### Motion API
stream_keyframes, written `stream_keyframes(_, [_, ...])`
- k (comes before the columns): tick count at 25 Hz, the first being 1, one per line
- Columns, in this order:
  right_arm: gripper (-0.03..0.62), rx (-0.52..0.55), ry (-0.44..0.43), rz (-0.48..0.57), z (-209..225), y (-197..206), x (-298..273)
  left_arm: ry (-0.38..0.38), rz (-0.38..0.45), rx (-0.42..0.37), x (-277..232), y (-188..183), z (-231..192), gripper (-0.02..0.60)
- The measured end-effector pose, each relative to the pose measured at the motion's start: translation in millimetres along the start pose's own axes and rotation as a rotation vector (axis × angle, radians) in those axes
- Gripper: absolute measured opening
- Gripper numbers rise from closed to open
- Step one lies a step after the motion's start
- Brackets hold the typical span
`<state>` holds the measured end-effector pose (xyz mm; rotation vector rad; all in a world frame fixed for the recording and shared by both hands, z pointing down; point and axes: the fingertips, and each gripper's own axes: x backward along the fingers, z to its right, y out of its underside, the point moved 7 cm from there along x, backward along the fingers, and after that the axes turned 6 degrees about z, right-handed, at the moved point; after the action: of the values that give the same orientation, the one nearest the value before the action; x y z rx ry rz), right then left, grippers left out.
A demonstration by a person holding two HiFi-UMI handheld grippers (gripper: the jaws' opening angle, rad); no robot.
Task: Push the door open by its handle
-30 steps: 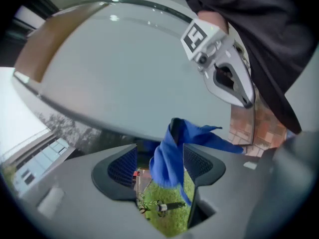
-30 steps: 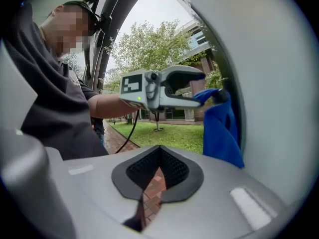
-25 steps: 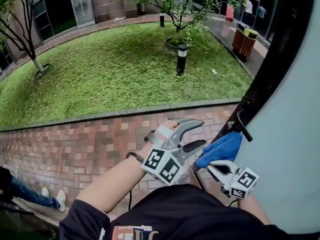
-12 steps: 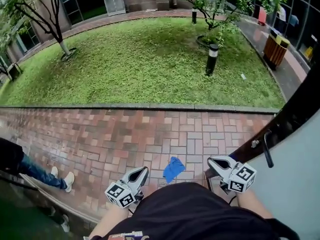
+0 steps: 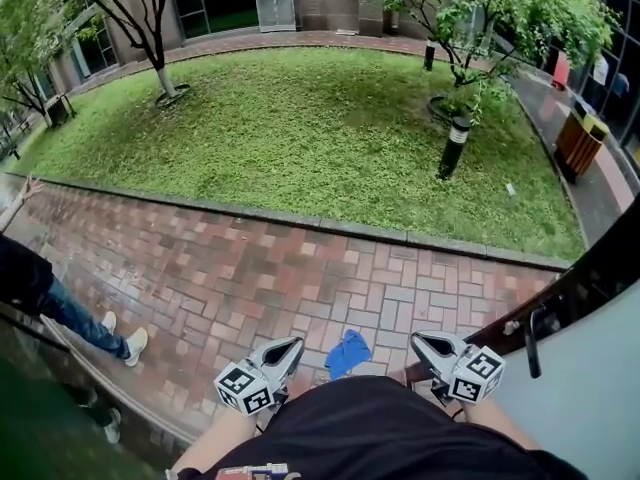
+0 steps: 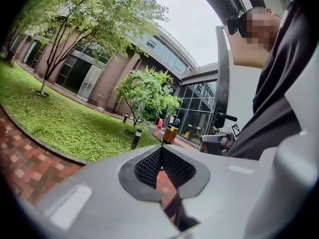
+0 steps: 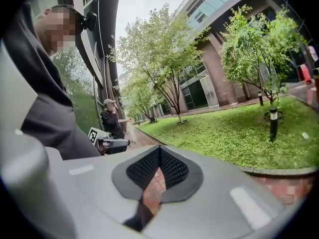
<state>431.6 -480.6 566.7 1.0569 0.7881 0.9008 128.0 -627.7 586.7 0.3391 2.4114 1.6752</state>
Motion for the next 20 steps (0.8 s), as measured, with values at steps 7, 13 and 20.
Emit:
stream_keyframes(7, [0.000,-0.006,-0.012,-0.011,0.6,4.1,1.7,-0.004,-0.005,0.002,-2.9,-1.3,-0.2,0.000])
stream_keyframes(13, [0.000,-0.006,-0.016,-0.028,0.2,7.3,5.5,0.006,-0.007,0.007,-5.0,0.7,4.1,0.000])
stream_keyframes(20, [0.000,0.000,-0.010,-0.054,-4.2,11.4,-0.6,0.009,-0.003,0.023,2.4,3.8,-2.8,0.001])
